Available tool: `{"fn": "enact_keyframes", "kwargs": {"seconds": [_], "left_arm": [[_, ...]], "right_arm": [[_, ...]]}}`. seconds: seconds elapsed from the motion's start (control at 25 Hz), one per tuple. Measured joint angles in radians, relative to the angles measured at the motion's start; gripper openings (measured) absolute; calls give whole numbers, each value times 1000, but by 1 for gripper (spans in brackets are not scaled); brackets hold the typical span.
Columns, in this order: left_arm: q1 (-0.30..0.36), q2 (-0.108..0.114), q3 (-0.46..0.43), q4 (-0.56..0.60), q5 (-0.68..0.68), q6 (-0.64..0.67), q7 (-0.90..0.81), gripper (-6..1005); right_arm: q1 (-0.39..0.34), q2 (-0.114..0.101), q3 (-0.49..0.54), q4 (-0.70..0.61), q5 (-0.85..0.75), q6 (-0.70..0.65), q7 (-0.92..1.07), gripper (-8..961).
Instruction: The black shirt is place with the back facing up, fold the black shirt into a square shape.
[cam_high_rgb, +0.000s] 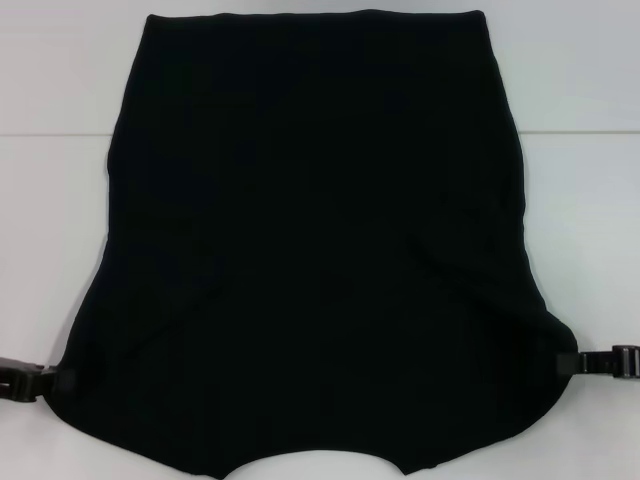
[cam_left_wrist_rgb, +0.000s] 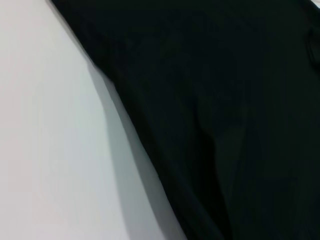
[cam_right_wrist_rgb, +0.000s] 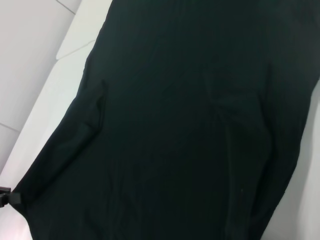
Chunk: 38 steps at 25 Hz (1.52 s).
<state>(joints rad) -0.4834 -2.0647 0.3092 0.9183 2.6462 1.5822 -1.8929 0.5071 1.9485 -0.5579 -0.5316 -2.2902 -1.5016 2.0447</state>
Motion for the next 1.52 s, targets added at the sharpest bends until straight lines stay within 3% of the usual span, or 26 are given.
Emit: {"fn": "enact_keyframes", "kwargs": {"seconds": [0.08,0.32,0.96,1.2,1.36,1.52], "left_arm": [[0,0,-2,0,0,2,-7,28],[2,3,-17,7,0,30,-38,21],[76,8,-94,46,22,333,-2,15],[66,9,-97,42,9,354,-7,15],[6,28,-98,7,-40,335,-24,16],[-73,63,-97,-59,-121,249,-90,16]], "right_arm": [[-6,-1,0,1,0,-2,-6,30],[-45,-7,8,2,0,-40,-54,31],[-189,-57,49,-7,-29,-240,-222,30],[-169,-59,56,-10,-53,-280,-222,30],[-112,-60,113,-11,-49,-283,-232,31],[-30,-58,222,-3,-48,-257,-230,31]]}}
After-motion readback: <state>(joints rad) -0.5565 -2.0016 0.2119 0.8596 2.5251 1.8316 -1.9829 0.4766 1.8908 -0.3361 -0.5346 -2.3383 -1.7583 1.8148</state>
